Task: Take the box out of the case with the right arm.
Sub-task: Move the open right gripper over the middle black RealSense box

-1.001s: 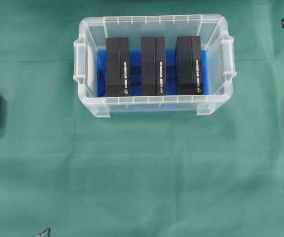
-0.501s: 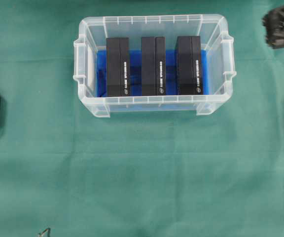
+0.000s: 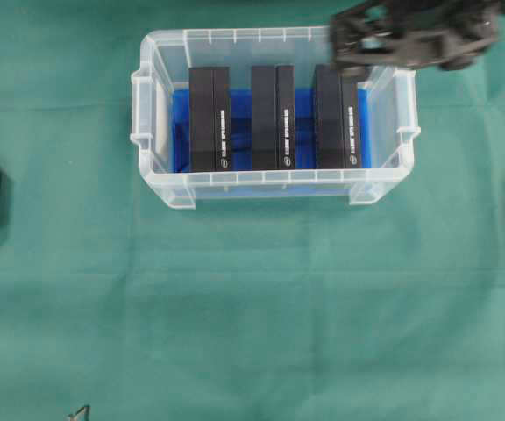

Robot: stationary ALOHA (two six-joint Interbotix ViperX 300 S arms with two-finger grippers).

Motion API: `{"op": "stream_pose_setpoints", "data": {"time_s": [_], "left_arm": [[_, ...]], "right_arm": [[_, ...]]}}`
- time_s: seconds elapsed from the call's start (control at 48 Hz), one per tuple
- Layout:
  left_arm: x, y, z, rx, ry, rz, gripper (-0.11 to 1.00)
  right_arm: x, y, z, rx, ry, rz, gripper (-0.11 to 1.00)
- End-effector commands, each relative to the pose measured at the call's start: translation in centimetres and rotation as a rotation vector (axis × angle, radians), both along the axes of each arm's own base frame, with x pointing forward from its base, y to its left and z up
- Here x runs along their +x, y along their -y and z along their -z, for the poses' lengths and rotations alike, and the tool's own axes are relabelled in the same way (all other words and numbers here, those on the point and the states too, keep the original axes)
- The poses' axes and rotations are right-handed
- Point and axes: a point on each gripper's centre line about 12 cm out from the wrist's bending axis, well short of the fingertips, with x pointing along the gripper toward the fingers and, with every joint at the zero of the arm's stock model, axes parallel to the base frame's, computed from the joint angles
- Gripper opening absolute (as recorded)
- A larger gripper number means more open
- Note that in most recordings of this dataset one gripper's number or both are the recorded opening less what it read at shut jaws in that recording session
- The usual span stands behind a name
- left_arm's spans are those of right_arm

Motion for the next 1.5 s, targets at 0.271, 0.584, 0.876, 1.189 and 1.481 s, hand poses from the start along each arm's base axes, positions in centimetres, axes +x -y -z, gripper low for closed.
{"op": "stream_pose_setpoints", "data": {"time_s": [0.271,0.584,0.876,1.189,1.481], "left_arm": [[0.1,0.0,-1.3,0.002,0.032,0.005,0.00],[0.1,0.0,-1.9,0.001,0.049,0.005,0.00],[0.0,0.0,-1.9,0.001,0.043,0.004,0.00],[0.0,0.0,-1.9,0.001,0.043,0.004,0.00],[0.0,0.0,-1.8,0.002,0.040,0.004,0.00]], "right_arm": [[7.1,-0.3,-1.1,-0.020,0.081,-0.039,0.90],[9.0,-0.4,-1.3,-0.018,0.106,-0.027,0.90],[9.0,-0.5,-1.2,-0.017,0.103,-0.028,0.90],[9.0,-0.6,-1.3,-0.014,0.107,-0.030,0.90],[9.0,-0.5,-1.2,-0.014,0.104,-0.029,0.90]]}}
